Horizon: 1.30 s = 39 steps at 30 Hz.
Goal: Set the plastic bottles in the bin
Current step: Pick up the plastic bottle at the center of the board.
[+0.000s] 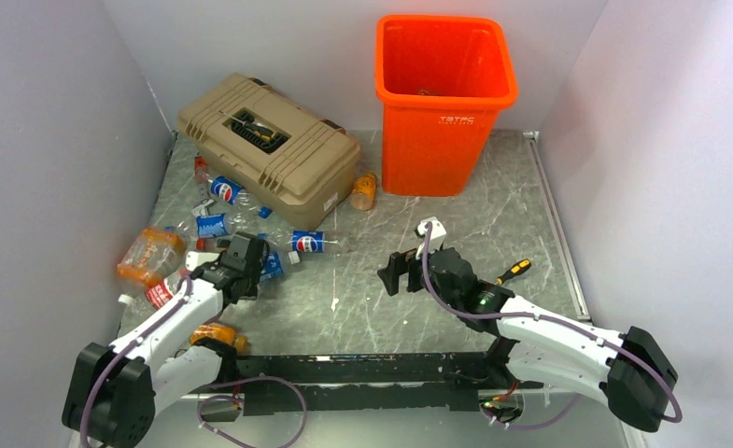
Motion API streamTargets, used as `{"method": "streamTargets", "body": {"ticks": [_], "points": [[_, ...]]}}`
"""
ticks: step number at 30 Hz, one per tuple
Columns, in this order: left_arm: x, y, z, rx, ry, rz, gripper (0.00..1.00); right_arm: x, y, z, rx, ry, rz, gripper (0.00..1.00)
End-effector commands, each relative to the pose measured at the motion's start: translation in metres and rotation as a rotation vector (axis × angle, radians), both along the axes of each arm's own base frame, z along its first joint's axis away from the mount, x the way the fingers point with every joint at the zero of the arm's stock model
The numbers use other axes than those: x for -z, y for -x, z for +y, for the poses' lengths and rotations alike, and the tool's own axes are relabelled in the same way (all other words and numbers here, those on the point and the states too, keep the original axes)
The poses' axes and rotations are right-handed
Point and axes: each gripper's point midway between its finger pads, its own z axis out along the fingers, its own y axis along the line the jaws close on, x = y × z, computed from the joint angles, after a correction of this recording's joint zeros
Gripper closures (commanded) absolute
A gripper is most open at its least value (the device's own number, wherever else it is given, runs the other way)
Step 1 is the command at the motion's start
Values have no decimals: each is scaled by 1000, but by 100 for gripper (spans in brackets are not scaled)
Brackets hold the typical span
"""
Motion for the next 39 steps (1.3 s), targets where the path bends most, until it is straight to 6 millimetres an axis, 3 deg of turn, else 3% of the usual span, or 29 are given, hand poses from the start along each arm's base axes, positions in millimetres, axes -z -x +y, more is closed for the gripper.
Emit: {"method": "streamTargets", "body": {"ticks": [1, 12, 14, 17, 21, 25, 29, 31, 34, 39], "points": [[12, -3, -6, -22, 60, 26, 11, -17, -2, 5, 3, -31, -18, 1], [44, 18, -6, 1, 76, 109, 24, -11, -2, 7, -1, -26, 2, 1], [45, 21, -6, 17, 75, 114, 29, -12, -2, 8, 0, -28, 2, 2], [31, 19, -7, 64, 60, 76, 37, -12, -2, 7, 2, -26, 2, 2], [-9, 13, -10, 194, -3, -19, 59, -16, -1, 8, -1, -35, 4, 2], [-63, 10, -16, 386, -112, -105, 67, -30, 2, 12, -18, -63, -2, 2], [-132, 1, -22, 606, -286, -220, 68, -46, 3, 18, -47, -86, -22, 2], [-182, -5, -35, 772, -400, -325, 67, -55, 3, 21, -61, -96, -29, 1], [-239, -6, -61, 1015, -501, -461, 66, -66, 5, 27, -91, -121, -39, 1], [-297, -1, -101, 1350, -632, -655, 65, -82, 14, 38, -165, -185, -60, 0]]}}
